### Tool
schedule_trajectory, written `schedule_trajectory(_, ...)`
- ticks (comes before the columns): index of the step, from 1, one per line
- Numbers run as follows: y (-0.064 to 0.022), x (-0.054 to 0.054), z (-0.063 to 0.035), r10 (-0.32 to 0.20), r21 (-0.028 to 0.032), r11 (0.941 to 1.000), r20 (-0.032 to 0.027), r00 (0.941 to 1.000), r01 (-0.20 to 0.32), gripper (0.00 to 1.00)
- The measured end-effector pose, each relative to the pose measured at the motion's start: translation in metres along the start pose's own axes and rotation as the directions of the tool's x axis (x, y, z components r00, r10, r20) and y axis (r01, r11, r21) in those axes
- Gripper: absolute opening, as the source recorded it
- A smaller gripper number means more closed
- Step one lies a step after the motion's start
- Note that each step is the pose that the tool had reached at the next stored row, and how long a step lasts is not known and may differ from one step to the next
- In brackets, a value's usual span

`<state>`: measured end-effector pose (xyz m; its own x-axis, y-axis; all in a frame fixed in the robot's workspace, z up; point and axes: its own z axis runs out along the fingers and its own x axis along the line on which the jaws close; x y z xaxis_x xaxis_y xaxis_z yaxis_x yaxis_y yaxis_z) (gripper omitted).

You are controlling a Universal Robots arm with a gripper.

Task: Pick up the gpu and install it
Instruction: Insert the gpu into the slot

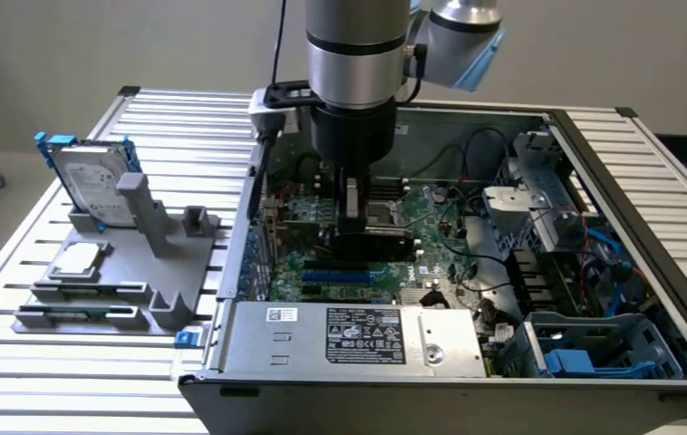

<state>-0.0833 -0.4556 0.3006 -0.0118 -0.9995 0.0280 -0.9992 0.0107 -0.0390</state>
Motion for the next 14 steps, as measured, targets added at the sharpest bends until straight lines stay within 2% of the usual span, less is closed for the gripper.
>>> schedule_trajectory(14,0.0019,0.0048,0.0065,0.002,-0.0028,1.0,-0.0003,1.0,-0.002,0.26)
